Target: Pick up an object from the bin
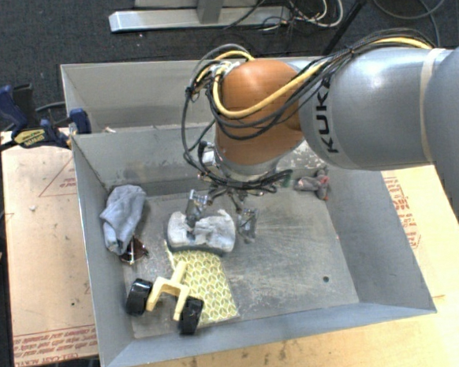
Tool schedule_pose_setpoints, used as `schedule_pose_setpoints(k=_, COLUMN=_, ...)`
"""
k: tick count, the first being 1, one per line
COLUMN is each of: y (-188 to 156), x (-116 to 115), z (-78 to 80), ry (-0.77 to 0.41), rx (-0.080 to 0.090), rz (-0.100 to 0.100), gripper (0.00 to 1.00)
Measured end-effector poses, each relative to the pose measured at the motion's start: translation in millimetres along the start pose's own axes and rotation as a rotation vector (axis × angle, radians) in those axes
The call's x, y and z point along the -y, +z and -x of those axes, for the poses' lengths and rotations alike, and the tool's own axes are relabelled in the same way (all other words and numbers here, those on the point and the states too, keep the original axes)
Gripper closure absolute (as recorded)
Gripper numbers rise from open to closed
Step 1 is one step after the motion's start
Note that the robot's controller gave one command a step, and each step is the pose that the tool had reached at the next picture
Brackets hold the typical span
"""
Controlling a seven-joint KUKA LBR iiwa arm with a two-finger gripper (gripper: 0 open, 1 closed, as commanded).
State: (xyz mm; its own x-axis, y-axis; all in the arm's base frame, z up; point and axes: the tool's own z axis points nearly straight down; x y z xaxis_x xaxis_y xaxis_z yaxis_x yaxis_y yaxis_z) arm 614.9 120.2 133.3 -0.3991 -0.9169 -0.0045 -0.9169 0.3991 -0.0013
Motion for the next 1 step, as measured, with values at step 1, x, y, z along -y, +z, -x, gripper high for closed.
schedule_pose_setpoints(k=1, y=50.5, x=-7.1, z=-9.3, ry=-0.119, rx=0.030, rz=-0.019, gripper=1.00)
